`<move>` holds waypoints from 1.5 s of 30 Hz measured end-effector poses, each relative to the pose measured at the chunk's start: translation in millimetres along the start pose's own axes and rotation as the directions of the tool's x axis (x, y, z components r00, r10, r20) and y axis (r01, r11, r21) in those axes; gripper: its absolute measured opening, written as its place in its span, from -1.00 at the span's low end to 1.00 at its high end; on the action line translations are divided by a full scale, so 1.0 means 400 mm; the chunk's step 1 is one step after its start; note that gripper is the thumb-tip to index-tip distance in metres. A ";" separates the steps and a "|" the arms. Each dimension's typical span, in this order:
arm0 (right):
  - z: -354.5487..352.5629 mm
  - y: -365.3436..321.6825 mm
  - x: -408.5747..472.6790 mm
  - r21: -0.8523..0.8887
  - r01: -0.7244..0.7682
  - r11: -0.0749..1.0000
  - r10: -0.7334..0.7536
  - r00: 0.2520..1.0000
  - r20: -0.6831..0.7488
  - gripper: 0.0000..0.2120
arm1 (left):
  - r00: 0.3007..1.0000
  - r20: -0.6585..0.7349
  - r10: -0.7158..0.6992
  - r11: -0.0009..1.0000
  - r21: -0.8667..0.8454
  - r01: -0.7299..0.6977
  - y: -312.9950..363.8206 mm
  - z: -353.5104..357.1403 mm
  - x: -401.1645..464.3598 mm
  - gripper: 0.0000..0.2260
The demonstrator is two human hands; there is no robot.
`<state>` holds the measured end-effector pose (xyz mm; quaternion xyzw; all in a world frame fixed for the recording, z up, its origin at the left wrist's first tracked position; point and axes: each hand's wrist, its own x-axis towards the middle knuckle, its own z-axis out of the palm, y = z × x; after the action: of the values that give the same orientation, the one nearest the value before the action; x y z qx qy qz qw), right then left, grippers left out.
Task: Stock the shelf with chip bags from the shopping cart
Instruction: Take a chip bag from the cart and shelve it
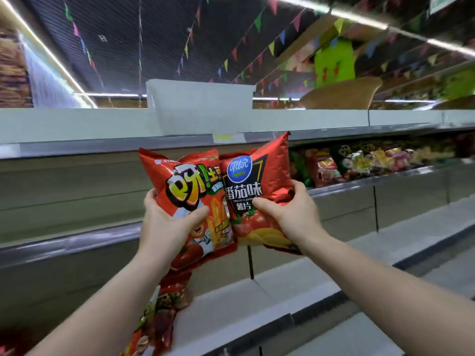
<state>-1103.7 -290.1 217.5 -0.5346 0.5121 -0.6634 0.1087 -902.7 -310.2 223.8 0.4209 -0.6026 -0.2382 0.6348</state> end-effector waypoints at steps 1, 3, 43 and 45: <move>-0.033 0.018 0.019 -0.013 -0.003 1.000 0.003 1.000 -0.002 -0.34 | 1.000 0.009 0.001 1.000 -0.009 -0.001 -0.001 0.043 0.001 -0.18; -0.093 0.055 0.055 -0.029 -0.014 0.999 0.014 1.000 -0.006 -0.35 | 1.000 0.019 0.000 1.000 -0.022 0.001 -0.006 0.125 0.004 -0.18; 0.002 0.608 1.069 0.236 -0.524 0.818 0.337 0.770 0.542 -0.76 | 0.867 0.254 -0.429 0.895 -0.009 0.446 -0.086 0.740 0.471 -0.34; 0.034 0.626 1.105 0.260 -0.502 0.825 0.292 0.772 0.564 -0.81 | 0.869 0.222 -0.442 0.890 -0.010 0.456 -0.084 0.768 0.481 -0.38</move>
<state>-1372.4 -716.7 281.3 -0.5311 0.4236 -0.5514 0.4842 -1161.8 -559.8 280.2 0.5014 -0.5453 -0.4416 0.5062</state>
